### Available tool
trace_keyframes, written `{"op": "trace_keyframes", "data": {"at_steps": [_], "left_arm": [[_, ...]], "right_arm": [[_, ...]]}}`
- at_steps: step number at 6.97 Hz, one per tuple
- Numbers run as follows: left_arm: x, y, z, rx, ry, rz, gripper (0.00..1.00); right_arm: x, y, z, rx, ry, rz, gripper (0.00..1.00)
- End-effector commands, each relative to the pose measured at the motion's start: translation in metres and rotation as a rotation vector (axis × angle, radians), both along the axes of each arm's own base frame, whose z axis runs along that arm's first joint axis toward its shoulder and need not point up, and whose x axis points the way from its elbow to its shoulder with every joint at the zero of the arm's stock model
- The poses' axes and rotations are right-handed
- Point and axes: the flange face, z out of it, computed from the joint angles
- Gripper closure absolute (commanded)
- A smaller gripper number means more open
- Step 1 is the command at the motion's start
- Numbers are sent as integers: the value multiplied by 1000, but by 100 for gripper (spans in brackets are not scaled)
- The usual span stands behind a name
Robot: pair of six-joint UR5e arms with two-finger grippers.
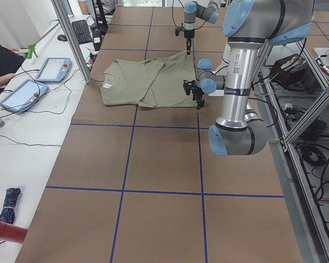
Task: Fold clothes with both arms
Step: 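Grasp the hem corners nearest the robot with both grippers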
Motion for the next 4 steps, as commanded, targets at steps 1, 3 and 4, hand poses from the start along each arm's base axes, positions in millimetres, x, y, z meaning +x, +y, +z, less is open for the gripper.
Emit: {"op": "trace_keyframes", "data": {"at_steps": [1,3,4], "left_arm": [[3,2,3,-3,-5,5,40],[4,3,-1,-2,3,8,73],[5,3,-4,-3,7,10,99]], "right_arm": [[0,0,0,1,0,0,100],[2,-2,1,-6,0,-1,100],[4,-3,2,-14,-1,-5,100]]}}
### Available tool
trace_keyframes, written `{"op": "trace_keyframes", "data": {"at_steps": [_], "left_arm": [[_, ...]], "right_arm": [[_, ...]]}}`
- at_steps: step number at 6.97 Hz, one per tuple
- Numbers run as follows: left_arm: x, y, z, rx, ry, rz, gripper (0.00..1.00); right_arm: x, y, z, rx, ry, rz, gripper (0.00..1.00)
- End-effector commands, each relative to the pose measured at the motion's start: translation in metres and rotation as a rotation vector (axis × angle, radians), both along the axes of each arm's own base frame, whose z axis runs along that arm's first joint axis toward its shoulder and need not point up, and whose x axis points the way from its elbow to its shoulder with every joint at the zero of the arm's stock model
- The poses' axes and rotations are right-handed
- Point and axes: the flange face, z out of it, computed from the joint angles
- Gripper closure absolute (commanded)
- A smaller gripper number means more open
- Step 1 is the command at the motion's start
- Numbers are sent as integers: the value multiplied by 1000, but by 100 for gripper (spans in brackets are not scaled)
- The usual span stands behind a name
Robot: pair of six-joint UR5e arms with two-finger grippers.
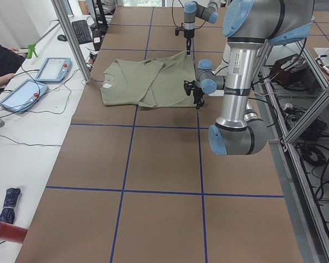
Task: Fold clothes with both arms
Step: 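Grasp the hem corners nearest the robot with both grippers, then lift the hem with both grippers and carry it over toward the collar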
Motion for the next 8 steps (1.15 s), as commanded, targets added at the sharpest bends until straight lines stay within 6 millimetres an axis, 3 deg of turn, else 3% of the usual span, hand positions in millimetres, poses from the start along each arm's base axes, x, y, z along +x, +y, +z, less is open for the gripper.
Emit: {"op": "trace_keyframes", "data": {"at_steps": [1,3,4,5,6,8], "left_arm": [[0,1,-4,1,7,3,100],[-5,3,-12,-16,28,18,100],[-19,1,-23,-8,55,14,100],[-41,5,-38,-6,63,17,100],[-70,11,-69,-7,87,29,100],[-119,27,-109,-27,103,63,100]], "right_arm": [[3,-3,1,-7,-1,-1,100],[4,-4,0,-9,-3,-2,100],[9,-7,-1,-23,-10,-6,100],[11,-7,-2,-27,-16,-11,100],[22,-7,-5,-31,-25,-13,100],[54,8,-10,-61,-54,-53,100]]}}
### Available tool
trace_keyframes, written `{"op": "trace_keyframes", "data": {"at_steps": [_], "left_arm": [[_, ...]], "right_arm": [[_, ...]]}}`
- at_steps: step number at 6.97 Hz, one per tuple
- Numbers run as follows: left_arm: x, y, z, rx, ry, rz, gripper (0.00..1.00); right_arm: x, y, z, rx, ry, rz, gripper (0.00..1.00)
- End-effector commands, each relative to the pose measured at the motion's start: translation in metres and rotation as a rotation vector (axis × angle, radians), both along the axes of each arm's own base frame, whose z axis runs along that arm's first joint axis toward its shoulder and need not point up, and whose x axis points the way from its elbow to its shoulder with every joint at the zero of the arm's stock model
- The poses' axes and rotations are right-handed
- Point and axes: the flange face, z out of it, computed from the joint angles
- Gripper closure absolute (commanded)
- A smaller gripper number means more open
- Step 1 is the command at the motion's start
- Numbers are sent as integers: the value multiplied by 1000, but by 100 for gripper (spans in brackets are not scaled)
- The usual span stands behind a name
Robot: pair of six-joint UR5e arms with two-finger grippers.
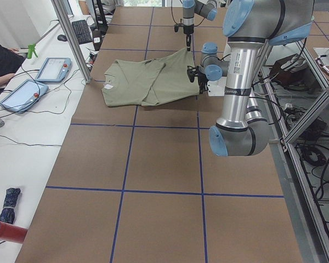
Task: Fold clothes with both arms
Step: 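Lift the hem with both grippers and carry it over toward the collar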
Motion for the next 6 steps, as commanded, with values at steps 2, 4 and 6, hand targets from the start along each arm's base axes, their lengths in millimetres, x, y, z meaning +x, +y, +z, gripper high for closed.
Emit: {"op": "trace_keyframes", "data": {"at_steps": [2,4,6], "left_arm": [[-42,48,-40,-27,43,121,100],[-45,77,-50,-52,69,174,100],[-60,52,-55,-52,86,122,100]], "right_arm": [[55,38,-14,-78,-58,-114,100],[84,60,-22,-129,-86,-193,100],[76,39,-12,-121,-66,-141,100]]}}
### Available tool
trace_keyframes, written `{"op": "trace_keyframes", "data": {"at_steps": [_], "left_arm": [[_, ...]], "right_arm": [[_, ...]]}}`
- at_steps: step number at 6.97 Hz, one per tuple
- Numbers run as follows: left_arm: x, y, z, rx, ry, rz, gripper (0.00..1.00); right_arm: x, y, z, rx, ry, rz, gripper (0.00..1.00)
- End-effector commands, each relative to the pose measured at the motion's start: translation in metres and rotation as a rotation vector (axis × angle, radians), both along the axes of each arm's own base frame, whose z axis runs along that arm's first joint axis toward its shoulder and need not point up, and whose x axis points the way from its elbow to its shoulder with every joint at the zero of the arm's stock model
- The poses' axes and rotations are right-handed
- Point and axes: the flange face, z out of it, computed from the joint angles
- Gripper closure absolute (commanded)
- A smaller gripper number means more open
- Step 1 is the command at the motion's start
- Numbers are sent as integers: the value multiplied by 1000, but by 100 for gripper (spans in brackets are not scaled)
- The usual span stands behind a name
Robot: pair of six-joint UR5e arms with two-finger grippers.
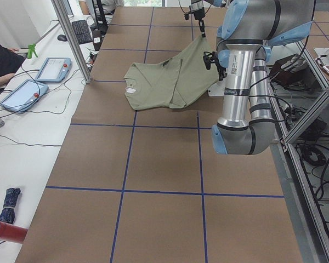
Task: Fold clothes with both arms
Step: 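Lift the hem with both grippers and carry it over toward the collar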
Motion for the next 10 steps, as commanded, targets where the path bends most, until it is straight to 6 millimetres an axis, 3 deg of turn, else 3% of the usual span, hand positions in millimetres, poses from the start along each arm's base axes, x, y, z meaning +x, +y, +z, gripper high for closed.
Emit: {"op": "trace_keyframes", "data": {"at_steps": [1,2,5,6,8,10], "left_arm": [[-15,-42,-1,14,2,-89,100],[-24,-78,-2,93,4,-125,100],[-14,-210,18,131,-98,-236,100],[-19,-249,22,156,-127,-272,100],[-29,-314,33,184,-162,-336,100],[5,-357,73,207,-134,-362,100]], "right_arm": [[-11,-61,-4,37,-7,145,100],[-9,-97,-10,46,-16,216,100],[-6,-213,-24,93,-11,389,100],[-16,-247,-30,143,6,425,100],[-51,-293,-24,136,61,449,100],[-81,-336,-22,145,119,492,100]]}}
